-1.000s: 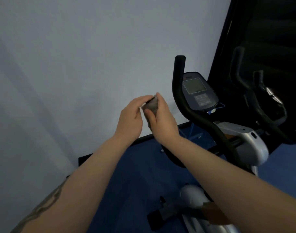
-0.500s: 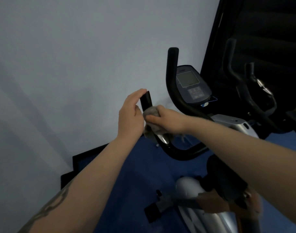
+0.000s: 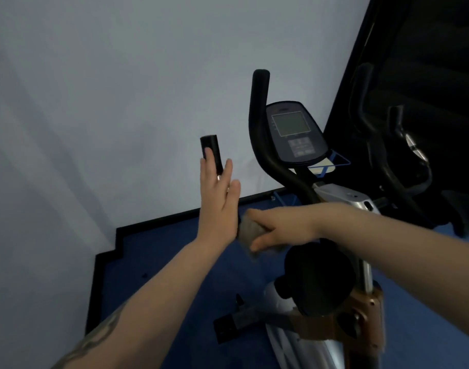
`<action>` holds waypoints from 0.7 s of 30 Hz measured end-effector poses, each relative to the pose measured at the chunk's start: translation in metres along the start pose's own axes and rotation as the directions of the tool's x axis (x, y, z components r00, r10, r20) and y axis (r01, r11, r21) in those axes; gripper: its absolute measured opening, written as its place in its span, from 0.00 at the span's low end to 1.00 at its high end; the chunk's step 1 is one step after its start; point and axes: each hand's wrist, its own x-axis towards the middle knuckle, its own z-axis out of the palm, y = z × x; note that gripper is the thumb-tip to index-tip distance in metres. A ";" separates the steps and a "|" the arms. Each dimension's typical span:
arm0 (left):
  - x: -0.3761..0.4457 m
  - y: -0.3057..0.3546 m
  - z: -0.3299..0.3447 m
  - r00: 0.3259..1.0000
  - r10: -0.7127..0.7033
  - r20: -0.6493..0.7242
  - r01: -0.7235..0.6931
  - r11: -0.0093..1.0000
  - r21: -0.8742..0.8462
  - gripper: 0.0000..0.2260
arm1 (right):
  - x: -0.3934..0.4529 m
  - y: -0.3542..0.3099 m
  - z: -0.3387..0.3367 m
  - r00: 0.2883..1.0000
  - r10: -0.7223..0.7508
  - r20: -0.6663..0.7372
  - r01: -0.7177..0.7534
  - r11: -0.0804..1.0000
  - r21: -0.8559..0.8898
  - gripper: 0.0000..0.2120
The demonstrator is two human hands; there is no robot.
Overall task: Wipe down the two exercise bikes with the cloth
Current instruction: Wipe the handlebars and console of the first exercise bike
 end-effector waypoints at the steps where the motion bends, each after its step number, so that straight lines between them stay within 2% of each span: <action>1: -0.007 -0.003 0.000 1.000 0.017 0.019 -0.017 0.999 0.031 0.21 | -0.009 0.006 -0.006 0.999 0.006 0.040 -0.004 0.999 -0.045 0.16; 3: -0.016 -0.007 -0.002 0.998 0.041 0.041 -0.044 0.997 0.065 0.21 | -0.020 0.019 -0.013 0.998 0.021 0.065 -0.011 0.990 -0.140 0.14; 5: -0.017 -0.007 -0.005 0.999 0.004 0.042 -0.006 0.999 0.050 0.21 | -0.015 0.014 -0.010 0.999 -0.012 0.040 0.018 0.986 -0.168 0.11; 7: -0.015 -0.002 -0.005 0.997 -0.062 0.035 0.061 0.998 0.036 0.21 | 0.002 -0.001 0.002 0.994 -0.094 -0.050 0.091 0.994 -0.056 0.12; 9: -0.016 0.002 -0.004 0.995 -0.093 0.034 0.090 0.994 0.059 0.21 | 0.011 -0.009 0.012 0.987 -0.100 -0.126 0.103 0.994 0.021 0.17; 10: -0.017 0.004 -0.004 0.994 -0.100 0.041 0.097 0.993 0.071 0.22 | 0.010 -0.005 0.012 0.986 -0.107 -0.131 0.105 0.994 -0.021 0.18; 12: -0.020 0.007 -0.007 0.989 -0.132 0.059 0.128 0.990 0.064 0.22 | -0.003 0.007 0.005 0.990 -0.131 -0.056 0.124 0.986 -0.110 0.14; 14: -0.026 0.011 -0.008 0.984 -0.169 0.056 0.169 0.986 -0.007 0.22 | -0.013 0.015 -0.004 0.995 -0.096 -0.001 0.095 0.984 -0.152 0.12; 16: -0.035 0.015 -0.006 0.982 -0.186 0.030 0.188 0.978 -0.095 0.23 | -0.009 0.016 -0.003 0.996 -0.072 -0.047 0.065 0.989 -0.134 0.13; 18: -0.045 0.018 -0.003 0.973 -0.229 -0.010 0.224 0.958 -0.181 0.23 | 0.007 0.010 0.005 0.978 -0.031 -0.207 0.039 0.999 0.034 0.19; 19: -0.049 0.018 -0.003 0.966 -0.255 -0.037 0.240 0.943 -0.232 0.22 | 0.016 0.003 0.009 0.958 0.022 -0.287 0.044 0.974 0.222 0.24; 20: -0.051 0.019 -0.004 0.958 -0.280 -0.063 0.252 0.926 -0.282 0.20 | 0.028 -0.010 0.009 0.946 0.085 -0.312 0.074 0.882 0.466 0.26; 21: -0.052 0.021 -0.007 0.950 -0.303 -0.082 0.262 0.910 -0.320 0.18 | 0.041 -0.023 0.006 0.951 0.136 -0.278 0.108 0.697 0.709 0.26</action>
